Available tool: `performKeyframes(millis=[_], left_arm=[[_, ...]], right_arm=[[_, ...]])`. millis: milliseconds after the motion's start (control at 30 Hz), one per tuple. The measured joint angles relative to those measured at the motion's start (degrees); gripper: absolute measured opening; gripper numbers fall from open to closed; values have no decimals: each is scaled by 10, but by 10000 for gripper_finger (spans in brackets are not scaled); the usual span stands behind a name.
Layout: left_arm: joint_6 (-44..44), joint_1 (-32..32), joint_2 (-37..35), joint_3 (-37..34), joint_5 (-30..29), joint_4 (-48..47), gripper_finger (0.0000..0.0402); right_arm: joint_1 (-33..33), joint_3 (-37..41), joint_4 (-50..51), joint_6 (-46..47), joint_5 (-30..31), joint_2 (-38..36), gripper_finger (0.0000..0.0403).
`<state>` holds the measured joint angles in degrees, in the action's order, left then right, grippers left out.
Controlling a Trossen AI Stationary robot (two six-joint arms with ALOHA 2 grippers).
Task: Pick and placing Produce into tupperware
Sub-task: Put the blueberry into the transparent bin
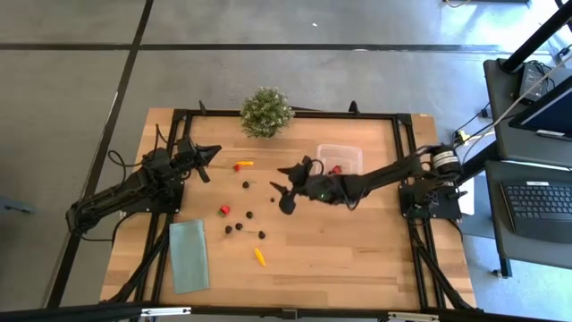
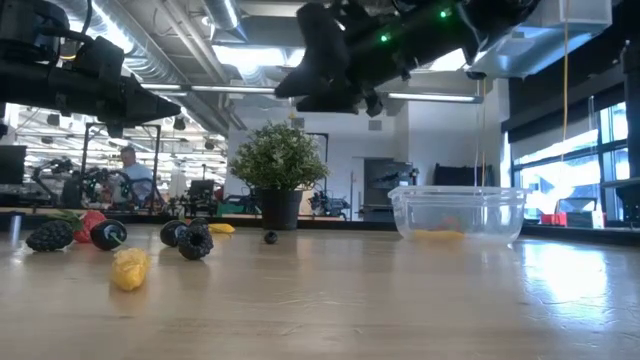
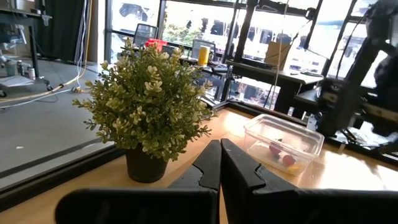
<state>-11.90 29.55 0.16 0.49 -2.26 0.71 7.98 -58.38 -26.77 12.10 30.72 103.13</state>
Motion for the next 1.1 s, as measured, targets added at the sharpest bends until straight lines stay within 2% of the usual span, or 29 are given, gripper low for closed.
performKeyframes(millis=[167, 333, 433, 533, 667, 933, 1100], left_arm=[[0, 0, 0, 0, 0, 0, 0], [0, 0, 0, 0, 0, 0, 0], [0, 0, 0, 0, 0, 0, 0], [0, 0, 0, 0, 0, 0, 0], [0, 0, 0, 0, 0, 0, 0], [0, 0, 0, 0, 0, 0, 0], [0, 0, 0, 0, 0, 0, 0]], right_arm=[[23, -32, 1, 26, 27, 59, 242], [35, -42, -1, 113, 31, 119, 242], [42, -42, -2, 162, 77, 151, 242], [47, -42, -3, 171, 101, 177, 242], [47, -48, -11, 162, 100, 207, 242], [47, -88, -11, 159, 62, 244, 242], [47, -106, 39, 168, 54, 256, 242]])
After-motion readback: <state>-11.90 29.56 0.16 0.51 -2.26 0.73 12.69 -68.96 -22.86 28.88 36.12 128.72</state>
